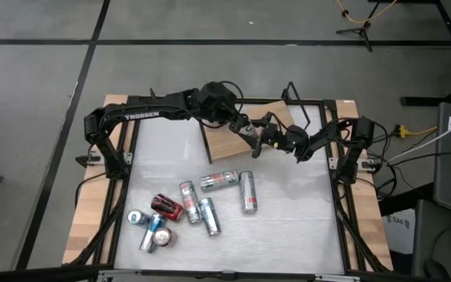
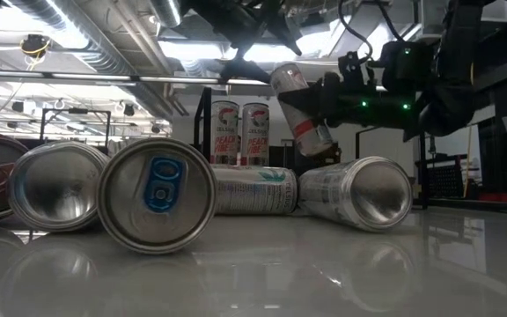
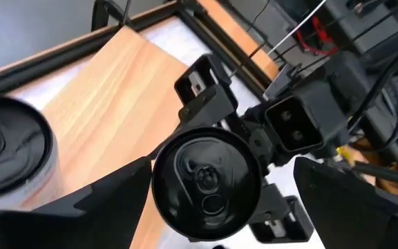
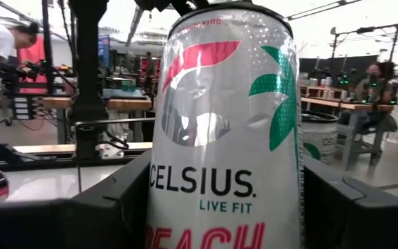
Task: Place canned beverage on shelf
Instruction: Put the white pink soda can on the shelf aligned with the other white pink soda cans
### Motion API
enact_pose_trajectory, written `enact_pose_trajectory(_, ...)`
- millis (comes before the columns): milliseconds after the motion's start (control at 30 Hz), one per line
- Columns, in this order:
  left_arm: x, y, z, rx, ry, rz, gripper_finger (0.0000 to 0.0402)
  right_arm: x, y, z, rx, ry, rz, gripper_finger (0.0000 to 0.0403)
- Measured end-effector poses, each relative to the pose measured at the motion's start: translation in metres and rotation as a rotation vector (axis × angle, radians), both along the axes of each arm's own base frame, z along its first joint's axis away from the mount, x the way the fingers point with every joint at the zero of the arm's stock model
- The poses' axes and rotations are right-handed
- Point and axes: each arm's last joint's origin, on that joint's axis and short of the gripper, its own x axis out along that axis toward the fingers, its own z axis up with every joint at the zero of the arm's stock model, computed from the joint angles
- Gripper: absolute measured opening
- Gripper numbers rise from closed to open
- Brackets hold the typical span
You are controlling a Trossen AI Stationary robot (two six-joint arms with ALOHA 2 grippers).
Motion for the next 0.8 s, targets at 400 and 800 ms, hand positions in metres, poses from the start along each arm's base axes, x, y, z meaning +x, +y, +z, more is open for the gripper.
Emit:
enact_pose_trajectory(400,-0.002,-0.008,-0.006,-0.07,0.055,0.002,0.0349,0.002,0.0,-0.002,0.008,0.031,0.012,0.0257)
enact_pose_trajectory(800,-0.003,-0.008,-0.007,-0.074,0.068,0.009,0.0349,0.017,-0.004,0.008,-0.006,0.022,0.058,0.0257)
